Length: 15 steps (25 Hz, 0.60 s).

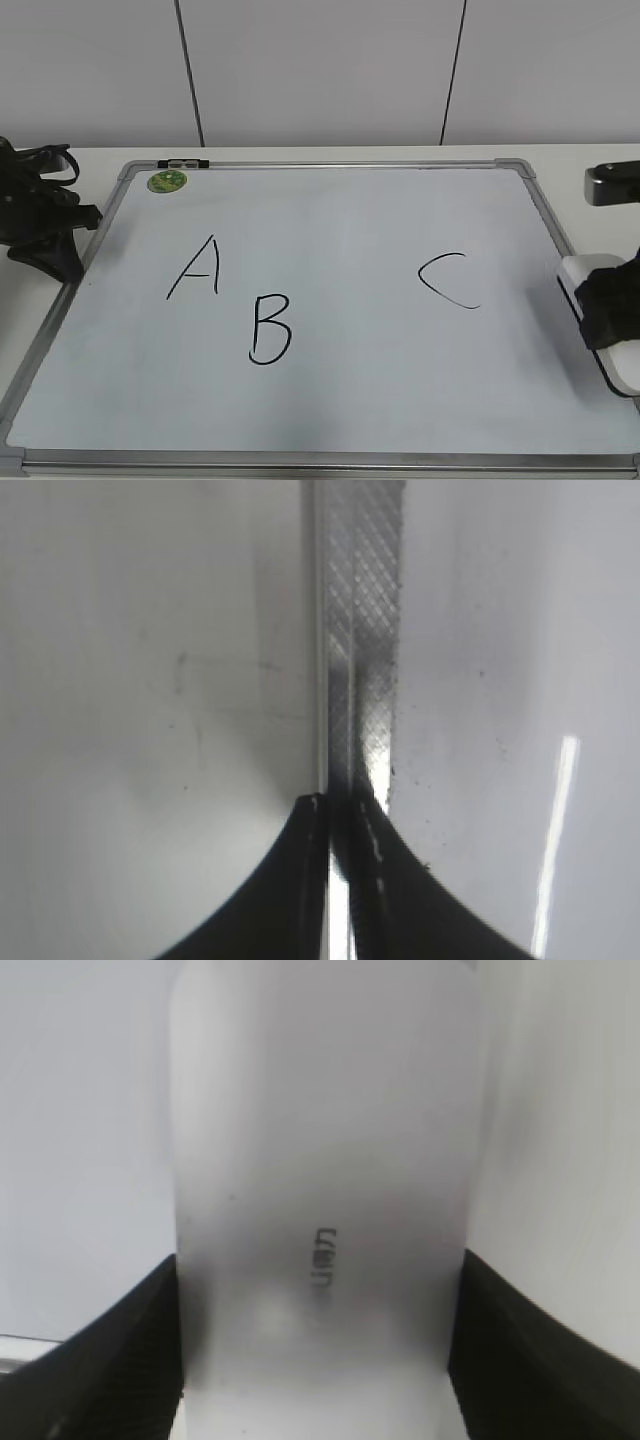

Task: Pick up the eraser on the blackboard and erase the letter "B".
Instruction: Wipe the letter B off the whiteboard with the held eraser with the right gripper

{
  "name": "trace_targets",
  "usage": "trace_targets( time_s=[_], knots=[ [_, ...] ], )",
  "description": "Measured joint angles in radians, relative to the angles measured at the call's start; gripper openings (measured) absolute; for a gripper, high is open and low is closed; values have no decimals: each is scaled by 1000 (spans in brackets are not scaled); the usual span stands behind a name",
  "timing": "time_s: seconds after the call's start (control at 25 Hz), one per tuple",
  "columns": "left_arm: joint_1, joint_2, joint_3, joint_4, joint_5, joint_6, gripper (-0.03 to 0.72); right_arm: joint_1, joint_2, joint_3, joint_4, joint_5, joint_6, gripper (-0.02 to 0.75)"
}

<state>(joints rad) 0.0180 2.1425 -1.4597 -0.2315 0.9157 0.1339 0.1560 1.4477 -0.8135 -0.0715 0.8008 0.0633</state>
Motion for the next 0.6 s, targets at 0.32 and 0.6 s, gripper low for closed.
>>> trace_targets(
  time_s=[0.32, 0.6],
  knots=[
    [0, 0, 0, 0, 2, 0, 11, 90, 0, -122, 90, 36, -136, 543],
    [0, 0, 0, 0, 2, 0, 11, 254, 121, -278, 105, 129, -145, 543]
  ],
)
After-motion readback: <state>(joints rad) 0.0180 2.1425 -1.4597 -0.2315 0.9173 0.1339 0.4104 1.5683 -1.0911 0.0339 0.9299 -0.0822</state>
